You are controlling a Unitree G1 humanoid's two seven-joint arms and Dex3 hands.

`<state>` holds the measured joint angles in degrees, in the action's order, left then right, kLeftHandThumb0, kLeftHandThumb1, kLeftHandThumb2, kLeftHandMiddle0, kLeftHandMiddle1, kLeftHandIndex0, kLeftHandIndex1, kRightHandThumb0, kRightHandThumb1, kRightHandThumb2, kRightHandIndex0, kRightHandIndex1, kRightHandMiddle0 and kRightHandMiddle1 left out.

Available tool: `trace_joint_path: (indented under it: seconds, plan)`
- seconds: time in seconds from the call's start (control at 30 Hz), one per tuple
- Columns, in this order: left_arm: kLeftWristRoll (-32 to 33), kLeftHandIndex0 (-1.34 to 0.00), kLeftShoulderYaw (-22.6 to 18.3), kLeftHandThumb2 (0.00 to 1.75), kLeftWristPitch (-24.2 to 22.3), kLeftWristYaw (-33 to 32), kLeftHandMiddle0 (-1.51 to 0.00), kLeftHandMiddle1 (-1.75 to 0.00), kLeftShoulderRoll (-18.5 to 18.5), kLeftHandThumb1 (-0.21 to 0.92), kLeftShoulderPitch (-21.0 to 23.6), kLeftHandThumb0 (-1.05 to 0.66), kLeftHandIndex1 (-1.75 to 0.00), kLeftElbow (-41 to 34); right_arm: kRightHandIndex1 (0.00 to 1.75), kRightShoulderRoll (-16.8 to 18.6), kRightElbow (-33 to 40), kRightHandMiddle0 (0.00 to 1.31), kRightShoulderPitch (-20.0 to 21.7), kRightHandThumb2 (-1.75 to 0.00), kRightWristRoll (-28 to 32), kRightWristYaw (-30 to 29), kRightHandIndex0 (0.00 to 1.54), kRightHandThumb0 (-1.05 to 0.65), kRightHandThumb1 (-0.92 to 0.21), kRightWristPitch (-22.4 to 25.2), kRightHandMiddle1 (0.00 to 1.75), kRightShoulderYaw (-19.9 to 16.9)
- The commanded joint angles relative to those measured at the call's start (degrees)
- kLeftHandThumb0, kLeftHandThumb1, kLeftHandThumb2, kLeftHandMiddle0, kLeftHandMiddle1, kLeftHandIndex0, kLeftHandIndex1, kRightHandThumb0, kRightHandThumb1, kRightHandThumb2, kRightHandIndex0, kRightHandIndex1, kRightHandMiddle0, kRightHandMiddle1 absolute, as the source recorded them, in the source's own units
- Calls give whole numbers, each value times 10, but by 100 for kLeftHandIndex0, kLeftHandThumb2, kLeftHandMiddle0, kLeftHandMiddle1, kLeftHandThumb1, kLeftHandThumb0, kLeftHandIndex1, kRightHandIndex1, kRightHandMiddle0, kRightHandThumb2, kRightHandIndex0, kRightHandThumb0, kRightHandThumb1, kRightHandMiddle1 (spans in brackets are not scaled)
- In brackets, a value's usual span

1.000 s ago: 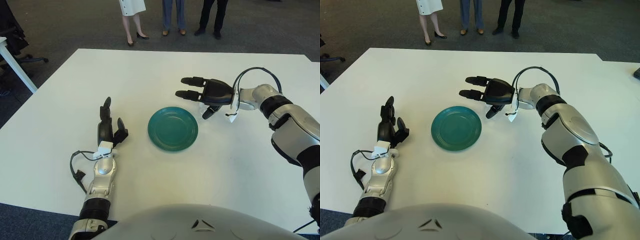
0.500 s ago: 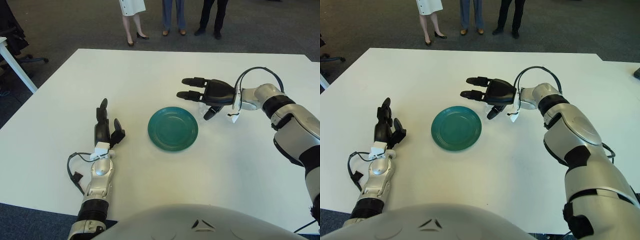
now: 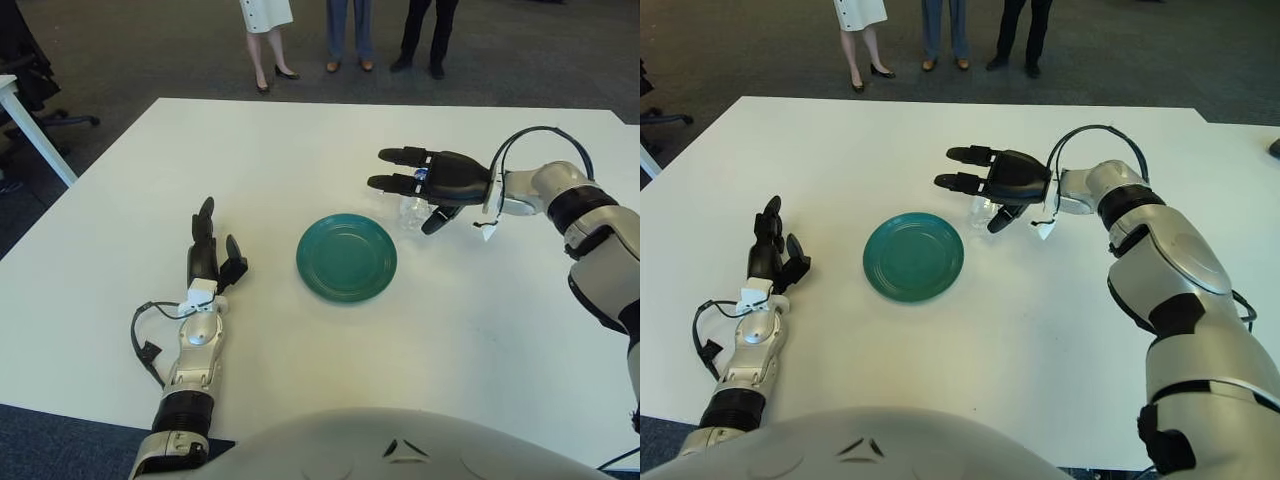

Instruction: Put the bottle into the plate.

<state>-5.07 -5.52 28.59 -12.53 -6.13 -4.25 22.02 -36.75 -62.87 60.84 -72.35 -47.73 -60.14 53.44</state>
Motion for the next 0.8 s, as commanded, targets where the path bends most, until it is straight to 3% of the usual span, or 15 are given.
trace_joint_path:
  seconds: [0.0, 0.23, 0.47, 0.77]
  plan:
    - [-7, 0, 1, 98, -6, 6, -14, 0, 1, 92, -33, -97, -37, 64, 1, -14, 10, 0, 10, -56, 21, 20, 12, -105, -92, -3, 20, -16]
    - [3, 0, -12, 98, 12, 17, -14, 0, -16, 92, -32, -97, -36, 79, 1, -27, 23, 0, -9, -54, 39, 35, 14, -105, -92, 0, 25, -41]
    - [4, 0, -14, 101, 60, 29, -14, 0, -28, 92, -24, -98, -40, 112, 1, -29, 19, 0, -10, -53, 27, 26, 15, -105, -92, 11, 26, -40]
    - [14, 0, -22, 103, 84, 42, -12, 0, -40, 92, -34, -99, -42, 125, 0, -20, 11, 0, -11, -48, 23, 25, 15, -105, -92, 26, 26, -35]
